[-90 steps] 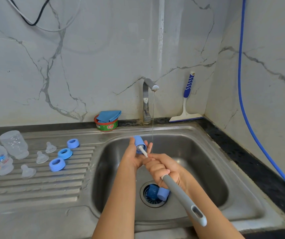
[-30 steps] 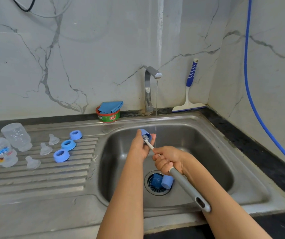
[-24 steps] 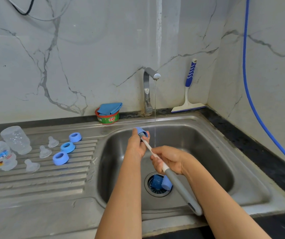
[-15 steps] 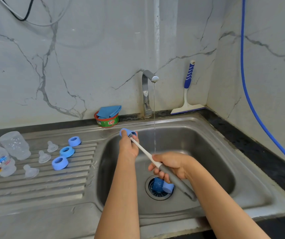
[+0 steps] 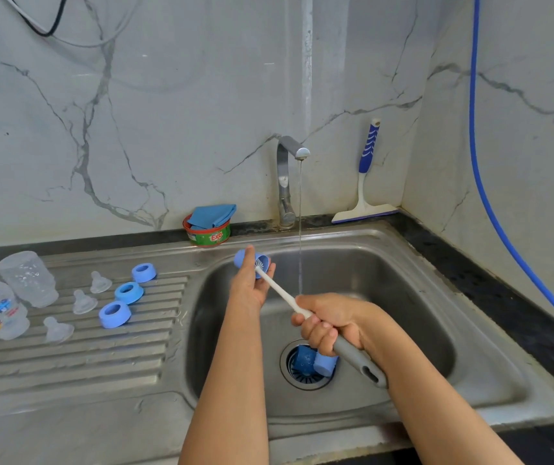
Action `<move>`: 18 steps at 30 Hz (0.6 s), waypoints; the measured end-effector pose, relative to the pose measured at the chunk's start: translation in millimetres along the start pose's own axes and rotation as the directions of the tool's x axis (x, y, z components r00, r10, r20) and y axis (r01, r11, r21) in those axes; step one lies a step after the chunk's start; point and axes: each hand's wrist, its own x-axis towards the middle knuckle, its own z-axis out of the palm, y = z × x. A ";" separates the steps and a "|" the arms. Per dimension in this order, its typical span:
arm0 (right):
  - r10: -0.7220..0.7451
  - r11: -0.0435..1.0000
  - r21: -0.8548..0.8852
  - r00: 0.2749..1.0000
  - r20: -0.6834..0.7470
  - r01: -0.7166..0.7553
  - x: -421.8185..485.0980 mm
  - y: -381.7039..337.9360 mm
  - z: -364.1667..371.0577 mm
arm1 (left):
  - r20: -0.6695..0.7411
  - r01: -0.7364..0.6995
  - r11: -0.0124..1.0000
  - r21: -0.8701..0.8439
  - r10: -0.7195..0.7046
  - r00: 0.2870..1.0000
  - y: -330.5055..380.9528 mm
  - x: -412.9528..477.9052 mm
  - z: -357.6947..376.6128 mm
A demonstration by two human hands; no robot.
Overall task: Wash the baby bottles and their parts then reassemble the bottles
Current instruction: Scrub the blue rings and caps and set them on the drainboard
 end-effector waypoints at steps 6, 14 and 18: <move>-0.126 0.935 -0.353 0.954 -0.272 0.023 -1.0 4.0 12.7 | -0.150 -0.072 0.975 0.209 0.105 0.983 -4.6 4.2 -5.3; -0.063 0.997 -0.048 0.991 -0.116 0.057 -4.2 0.9 5.1 | -0.025 0.025 0.998 0.056 -0.023 0.999 -7.0 7.1 0.9; 0.021 0.994 0.102 0.999 0.035 -0.024 -2.1 -0.4 3.2 | 0.031 0.085 0.991 -0.105 -0.083 0.996 -5.9 2.1 3.4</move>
